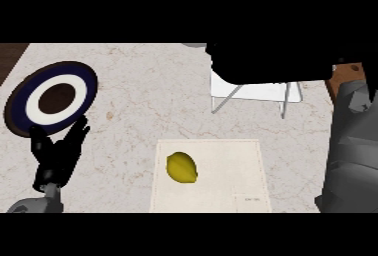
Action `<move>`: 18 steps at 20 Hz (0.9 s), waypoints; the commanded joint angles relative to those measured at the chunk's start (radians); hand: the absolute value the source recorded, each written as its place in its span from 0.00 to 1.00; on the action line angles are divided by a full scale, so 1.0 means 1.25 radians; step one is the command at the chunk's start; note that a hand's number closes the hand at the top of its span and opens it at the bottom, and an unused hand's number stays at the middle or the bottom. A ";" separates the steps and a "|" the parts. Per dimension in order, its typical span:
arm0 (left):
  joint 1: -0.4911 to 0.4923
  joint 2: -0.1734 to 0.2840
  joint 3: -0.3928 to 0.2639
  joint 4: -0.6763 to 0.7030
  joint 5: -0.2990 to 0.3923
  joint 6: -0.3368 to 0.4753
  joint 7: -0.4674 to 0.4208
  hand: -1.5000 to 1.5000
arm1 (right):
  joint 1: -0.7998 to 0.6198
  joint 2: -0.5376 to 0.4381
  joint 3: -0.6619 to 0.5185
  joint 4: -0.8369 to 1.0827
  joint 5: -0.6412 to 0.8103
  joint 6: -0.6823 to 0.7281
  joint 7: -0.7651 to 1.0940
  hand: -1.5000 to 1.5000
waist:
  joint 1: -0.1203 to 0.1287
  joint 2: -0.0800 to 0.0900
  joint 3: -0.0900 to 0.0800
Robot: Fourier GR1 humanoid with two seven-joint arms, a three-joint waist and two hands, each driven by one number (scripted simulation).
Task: Pick the cupcake from the placemat and place it in the tiered shelf
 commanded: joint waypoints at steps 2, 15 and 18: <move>0.000 -0.034 -0.012 0.050 -0.005 0.000 -0.017 0.50 | -0.101 -0.059 -0.094 0.080 -0.027 0.087 0.084 1.00 | -0.003 0.005 -0.005; -0.034 -0.023 0.006 0.036 -0.017 -0.001 0.024 0.50 | -0.147 -0.188 -0.164 0.416 -0.080 0.099 -0.199 1.00 | 0.007 0.009 -0.005; 0.013 -0.025 -0.003 0.001 -0.010 -0.024 0.015 0.50 | -0.165 -0.171 -0.135 0.503 -0.028 0.020 -0.246 1.00 | 0.017 0.010 -0.005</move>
